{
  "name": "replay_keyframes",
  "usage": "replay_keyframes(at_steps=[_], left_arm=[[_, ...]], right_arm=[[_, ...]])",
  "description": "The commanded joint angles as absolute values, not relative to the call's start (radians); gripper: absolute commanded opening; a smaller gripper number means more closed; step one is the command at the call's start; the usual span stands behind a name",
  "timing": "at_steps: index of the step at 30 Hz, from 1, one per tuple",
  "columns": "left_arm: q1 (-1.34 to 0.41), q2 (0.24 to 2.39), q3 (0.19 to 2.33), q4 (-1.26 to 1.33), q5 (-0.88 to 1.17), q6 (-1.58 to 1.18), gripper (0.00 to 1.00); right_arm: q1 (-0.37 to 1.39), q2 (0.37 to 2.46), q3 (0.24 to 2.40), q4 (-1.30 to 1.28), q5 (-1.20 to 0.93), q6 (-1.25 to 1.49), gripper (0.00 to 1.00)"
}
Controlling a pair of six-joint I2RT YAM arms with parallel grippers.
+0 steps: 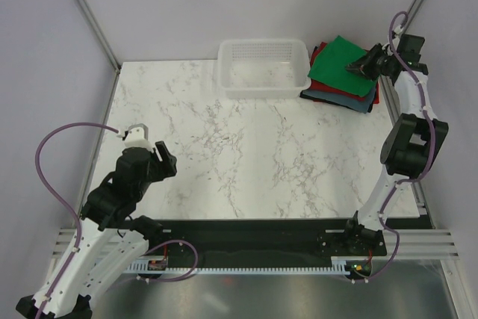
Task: Fold and stack the t-shirts
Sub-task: Neatly place the folded tshirt to the corner, then reset both grippers
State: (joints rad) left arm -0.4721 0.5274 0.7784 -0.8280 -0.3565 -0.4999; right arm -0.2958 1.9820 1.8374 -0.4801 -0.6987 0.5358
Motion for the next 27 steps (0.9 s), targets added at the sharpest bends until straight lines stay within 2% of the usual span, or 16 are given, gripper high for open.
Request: replay_keyframes(at_steps=[1,3,6,10,12,14,17,18,20,21,26,27], left_arm=[[-0.465,0.522,0.776,-0.788,-0.354,-0.515,0.72],[-0.463,0.523,0.779,-0.788,-0.354,-0.515,0.72],[-0.462,0.520,0.778,-0.790,-0.354,-0.515,0.72],[-0.462,0.512,0.778,-0.788,-0.354,-0.515,0.72],[-0.460,0.508,0.776,-0.790,-0.354,-0.515,0.72],[-0.460,0.503,0.776,-0.788,-0.354,-0.517,0.72],[-0.460,0.499,0.775,-0.787,-0.354,-0.517,0.73],[-0.460,0.499,0.776,-0.787,-0.353,-0.517,0.72],[-0.460,0.502,0.775,-0.787,-0.351,-0.515,0.73],[-0.460,0.506,0.776,-0.788,-0.348,-0.514,0.73],[-0.460,0.503,0.775,-0.787,-0.347,-0.515,0.73],[-0.460,0.500,0.773,-0.785,-0.347,-0.515,0.73]], right_arm=[[-0.322,2.039,1.790,-0.398,-0.643,0.548,0.13],[-0.321,2.101,1.787,-0.379,-0.652,0.549,0.08],[-0.322,2.186,1.845,-0.365,-0.695,0.555,0.07],[-0.322,2.207,1.942,-0.373,-0.727,0.566,0.12],[-0.319,2.195,1.997,-0.373,-0.749,0.578,0.19],[-0.318,2.172,2.028,-0.376,-0.782,0.601,0.22],[-0.314,2.116,2.069,-0.336,-0.869,0.664,0.48],[-0.310,2.090,2.056,-0.315,-0.890,0.698,0.60],[-0.304,1.995,2.031,-0.266,-0.902,0.721,0.70],[-0.301,1.956,1.996,-0.262,-0.896,0.721,0.79],[-0.265,1.649,1.791,-0.252,-0.798,0.667,0.91],[-0.253,1.600,1.691,-0.247,-0.745,0.657,0.93]])
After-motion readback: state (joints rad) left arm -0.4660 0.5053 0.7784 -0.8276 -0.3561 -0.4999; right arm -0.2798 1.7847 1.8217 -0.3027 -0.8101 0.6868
